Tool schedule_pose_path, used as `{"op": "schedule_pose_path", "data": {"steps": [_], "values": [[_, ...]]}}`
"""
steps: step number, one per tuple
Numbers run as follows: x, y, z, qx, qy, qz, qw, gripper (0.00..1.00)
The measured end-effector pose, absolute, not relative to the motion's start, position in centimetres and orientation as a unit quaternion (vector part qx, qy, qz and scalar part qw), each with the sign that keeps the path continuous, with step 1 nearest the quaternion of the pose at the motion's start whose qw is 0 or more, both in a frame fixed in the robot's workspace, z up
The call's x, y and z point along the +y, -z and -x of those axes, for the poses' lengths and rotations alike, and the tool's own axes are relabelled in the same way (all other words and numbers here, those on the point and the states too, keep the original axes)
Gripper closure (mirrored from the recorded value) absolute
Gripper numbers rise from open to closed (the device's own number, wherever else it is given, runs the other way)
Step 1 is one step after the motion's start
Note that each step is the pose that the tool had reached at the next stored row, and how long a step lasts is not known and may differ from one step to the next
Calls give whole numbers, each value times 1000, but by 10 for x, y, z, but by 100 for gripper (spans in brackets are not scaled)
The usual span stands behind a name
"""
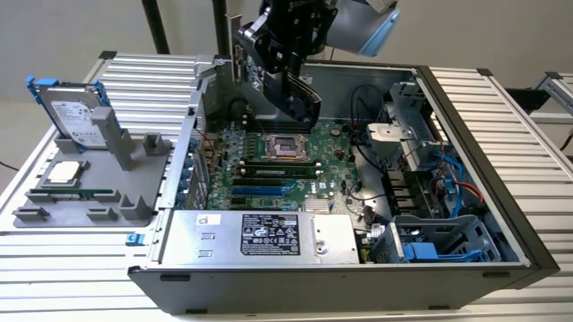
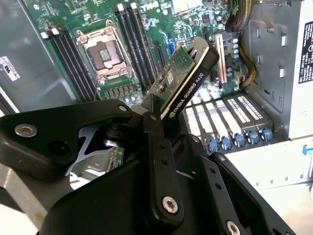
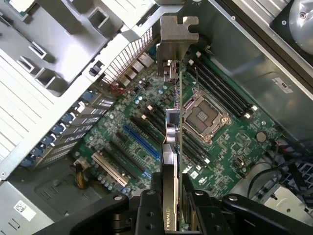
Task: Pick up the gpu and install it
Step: 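Insert the gpu into the slot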
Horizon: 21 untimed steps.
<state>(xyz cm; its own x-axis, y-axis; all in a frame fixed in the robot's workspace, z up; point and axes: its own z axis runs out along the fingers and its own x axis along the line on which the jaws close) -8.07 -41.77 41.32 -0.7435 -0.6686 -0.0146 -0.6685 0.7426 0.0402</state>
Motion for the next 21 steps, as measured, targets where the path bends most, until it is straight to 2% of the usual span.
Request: {"op": "schedule_pose_path", "data": {"steps": [21], "values": [[-418, -413, 78, -923, 21, -384, 1, 100]]}}
